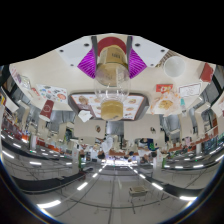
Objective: Pour water
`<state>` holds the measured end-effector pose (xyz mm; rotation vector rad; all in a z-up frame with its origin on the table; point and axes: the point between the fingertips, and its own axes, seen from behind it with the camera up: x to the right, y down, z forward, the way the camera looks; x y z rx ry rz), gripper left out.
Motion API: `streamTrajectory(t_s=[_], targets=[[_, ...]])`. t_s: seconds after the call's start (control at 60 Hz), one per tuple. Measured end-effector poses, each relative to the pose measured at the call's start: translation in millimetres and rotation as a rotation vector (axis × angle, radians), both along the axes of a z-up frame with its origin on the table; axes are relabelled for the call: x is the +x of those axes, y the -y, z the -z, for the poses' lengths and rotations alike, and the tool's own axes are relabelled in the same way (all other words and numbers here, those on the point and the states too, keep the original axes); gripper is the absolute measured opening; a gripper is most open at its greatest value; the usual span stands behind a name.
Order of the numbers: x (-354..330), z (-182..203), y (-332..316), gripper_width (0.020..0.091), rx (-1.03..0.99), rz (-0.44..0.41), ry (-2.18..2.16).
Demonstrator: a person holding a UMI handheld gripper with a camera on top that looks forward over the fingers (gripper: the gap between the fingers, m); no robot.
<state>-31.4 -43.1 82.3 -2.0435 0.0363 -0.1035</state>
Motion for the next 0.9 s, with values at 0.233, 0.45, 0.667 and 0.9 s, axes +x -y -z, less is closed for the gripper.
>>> streamTrajectory(t_s=[0.233,0.45,0.667,0.9], targets=[[9,28,6,0.0446,0.01,0.048,-0.045],[5,27,27,0.0832,-0.109,0.048,-0.063],[-22,-24,104,0.0853,-0.206,0.058,-0.067],[-47,-70,166,0.0848,-0.243,0.058,-0.044]])
